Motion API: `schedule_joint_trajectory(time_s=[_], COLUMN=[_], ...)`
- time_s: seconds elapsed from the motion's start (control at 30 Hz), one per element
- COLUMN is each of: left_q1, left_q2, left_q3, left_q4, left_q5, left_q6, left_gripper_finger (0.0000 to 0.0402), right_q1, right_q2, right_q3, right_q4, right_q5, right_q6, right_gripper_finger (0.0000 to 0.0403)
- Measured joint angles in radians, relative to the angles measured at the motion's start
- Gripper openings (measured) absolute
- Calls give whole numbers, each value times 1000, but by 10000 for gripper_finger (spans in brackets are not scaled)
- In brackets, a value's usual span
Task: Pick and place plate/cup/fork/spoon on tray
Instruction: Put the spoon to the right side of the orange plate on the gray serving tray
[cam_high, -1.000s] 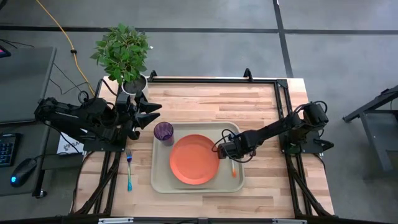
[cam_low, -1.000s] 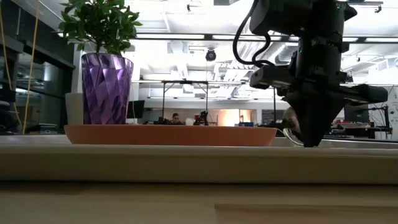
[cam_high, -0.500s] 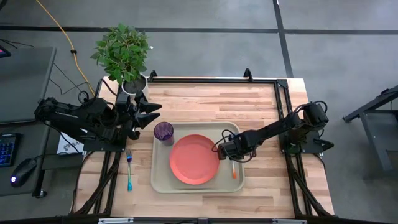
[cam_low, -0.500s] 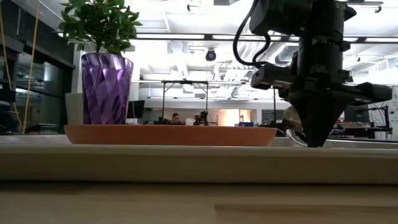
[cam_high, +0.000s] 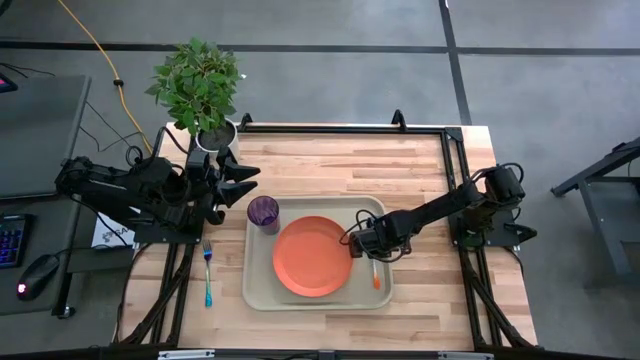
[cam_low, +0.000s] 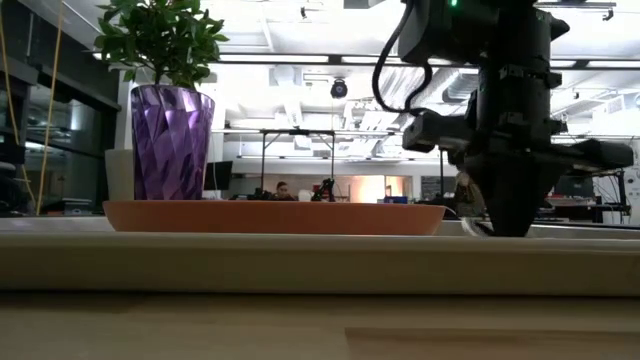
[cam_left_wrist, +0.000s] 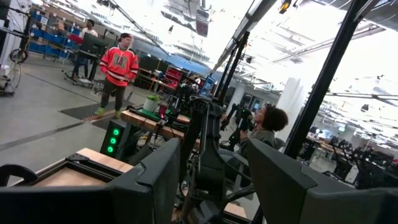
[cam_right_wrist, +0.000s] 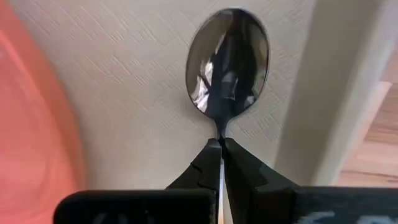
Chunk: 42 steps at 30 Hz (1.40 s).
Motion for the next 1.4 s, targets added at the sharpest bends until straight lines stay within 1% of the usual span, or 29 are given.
schedule_joint_trajectory(time_s=[0.1,0.23,0.4,0.53,1.1,1.2,1.4], left_q1=[0,0,0,0,0,0,0], left_q2=[0,0,0,0,0,0,0], left_q3=[0,0,0,0,0,0,0], left_q4=[-1,-2,-2,-2,-2,-2,-2], left_q5=[0,0,0,0,0,0,0], left_q6=[0,0,0,0,0,0,0], left_gripper_finger=[170,170,170,170,170,170,170], right_q1=[0,-1,-2,-2,-2,-2,-2], right_q2=[11,11,11,11,12,12,14], right_q3=[0,0,1,1,1,1,0], right_q4=[20,22,16,16,13,12,14], right_q5=[-1,28,18,13,17,18,18], right_q6=[-18,-22,-10,36,30,30,28], right_gripper_finger=[0,0,0,0,2,16,64])
